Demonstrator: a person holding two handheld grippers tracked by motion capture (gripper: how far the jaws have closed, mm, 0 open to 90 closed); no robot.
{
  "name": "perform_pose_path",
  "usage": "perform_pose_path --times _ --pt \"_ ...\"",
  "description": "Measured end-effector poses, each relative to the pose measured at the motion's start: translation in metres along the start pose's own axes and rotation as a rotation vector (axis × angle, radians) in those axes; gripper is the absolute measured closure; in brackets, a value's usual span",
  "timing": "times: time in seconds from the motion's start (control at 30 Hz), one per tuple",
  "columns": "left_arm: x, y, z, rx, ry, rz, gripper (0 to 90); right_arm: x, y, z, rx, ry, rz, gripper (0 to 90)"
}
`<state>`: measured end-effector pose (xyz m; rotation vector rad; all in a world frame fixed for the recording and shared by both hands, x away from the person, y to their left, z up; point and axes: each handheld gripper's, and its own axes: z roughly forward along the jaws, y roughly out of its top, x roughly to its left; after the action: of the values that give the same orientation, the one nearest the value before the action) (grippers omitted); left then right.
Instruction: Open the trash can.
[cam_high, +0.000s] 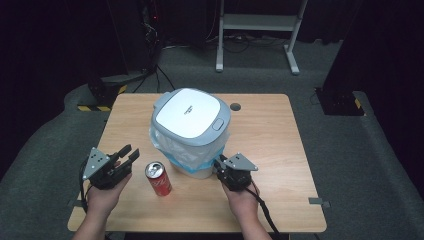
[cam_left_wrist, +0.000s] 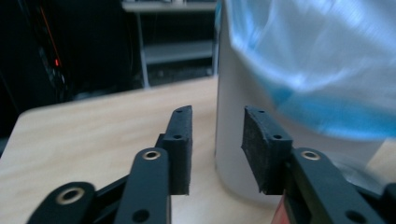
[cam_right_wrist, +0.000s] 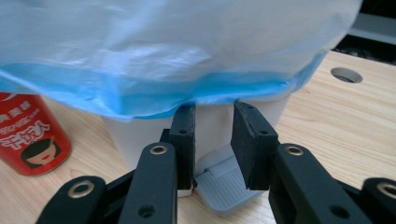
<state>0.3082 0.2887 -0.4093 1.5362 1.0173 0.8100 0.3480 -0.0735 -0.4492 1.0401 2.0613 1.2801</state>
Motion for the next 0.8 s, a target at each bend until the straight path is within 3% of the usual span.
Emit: perform_pose_path --times 0.17,0.43,0.63,0.73,0.77,0.8 --pt "-0.013 0.010 0.009 -0.045 -0.010 0.013 58.6 0.008 0.000 -0.001 -0.011 0.014 -0.022 70.2" --pt "-0.022 0.021 0.024 -0.012 -0.005 0.021 58.4 0.021 0.004 0.007 -0.017 0.039 -0.040 69.7" --pt "-0.015 0.028 0.034 0.014 0.015 0.021 59.8 0.032 0.012 0.020 -0.008 0.066 -0.081 67.9" --pt "-0.013 0.030 0.037 0.029 0.019 0.024 60.6 0.029 0.014 0.020 0.002 0.061 -0.095 68.0" --pt "-0.012 0.030 0.039 0.034 0.019 0.028 60.8 0.018 0.014 0.013 -0.008 0.039 -0.089 69.2" --pt "-0.012 0.030 0.040 0.041 0.021 0.033 60.8 0.018 0.014 0.013 -0.008 0.039 -0.089 69.2"
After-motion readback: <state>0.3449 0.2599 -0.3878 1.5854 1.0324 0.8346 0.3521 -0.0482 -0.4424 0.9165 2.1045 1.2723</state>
